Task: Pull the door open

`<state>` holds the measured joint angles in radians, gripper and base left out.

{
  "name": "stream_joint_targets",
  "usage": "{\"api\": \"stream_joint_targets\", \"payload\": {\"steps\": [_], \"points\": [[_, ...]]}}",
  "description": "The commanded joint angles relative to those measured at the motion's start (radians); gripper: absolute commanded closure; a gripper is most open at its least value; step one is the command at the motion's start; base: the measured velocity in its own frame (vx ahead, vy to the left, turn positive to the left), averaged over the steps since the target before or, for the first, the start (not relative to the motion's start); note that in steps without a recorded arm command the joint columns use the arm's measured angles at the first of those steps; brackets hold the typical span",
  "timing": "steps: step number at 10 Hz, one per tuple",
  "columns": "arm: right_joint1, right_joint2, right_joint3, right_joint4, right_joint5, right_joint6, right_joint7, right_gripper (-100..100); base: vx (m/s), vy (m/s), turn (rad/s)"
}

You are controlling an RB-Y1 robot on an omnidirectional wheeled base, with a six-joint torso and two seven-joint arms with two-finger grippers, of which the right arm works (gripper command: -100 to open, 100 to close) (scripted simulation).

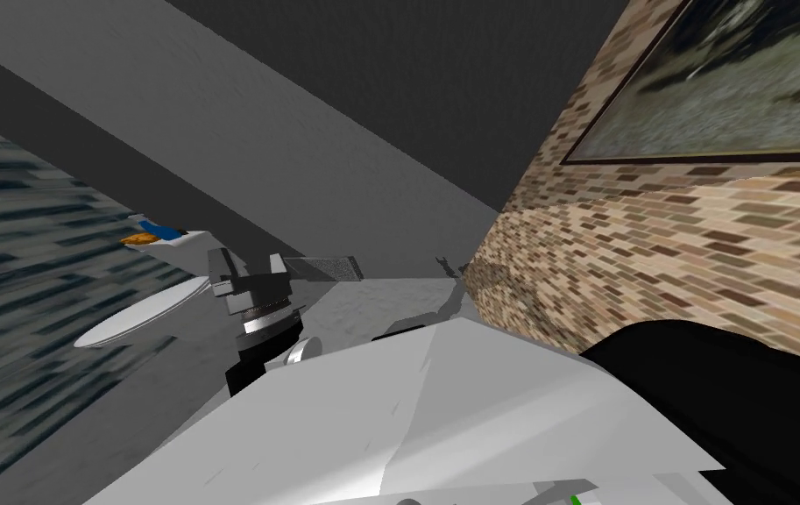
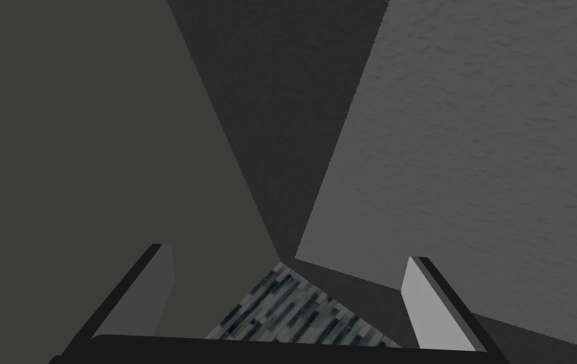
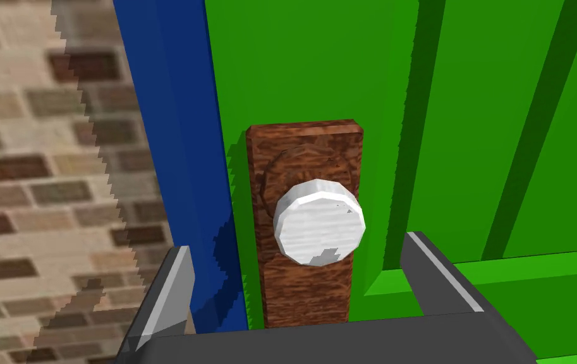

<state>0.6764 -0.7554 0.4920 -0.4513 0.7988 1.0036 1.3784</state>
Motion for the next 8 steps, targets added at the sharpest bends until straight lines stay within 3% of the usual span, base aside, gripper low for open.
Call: {"api": "stream_joint_targets", "payload": {"steps": [1, 5, 6, 7, 8], "points": [[0.013, 0.001, 0.016, -0.007, 0.03, 0.009, -0.038, -100, 0.104, -0.194, -0.186], [0.034, 0.003, 0.047, -0.014, 0.088, 0.022, -0.11, -100, 0.047, -0.169, -0.162], [0.032, 0.002, 0.043, -0.013, 0.079, 0.02, -0.098, -100, 0.012, -0.068, -0.015], [0.032, 0.002, 0.043, -0.013, 0.079, 0.02, -0.098, 100, -0.001, 0.016, 0.021], [0.032, 0.002, 0.043, -0.013, 0.079, 0.02, -0.098, 100, -0.007, 0.031, -0.007]]}}
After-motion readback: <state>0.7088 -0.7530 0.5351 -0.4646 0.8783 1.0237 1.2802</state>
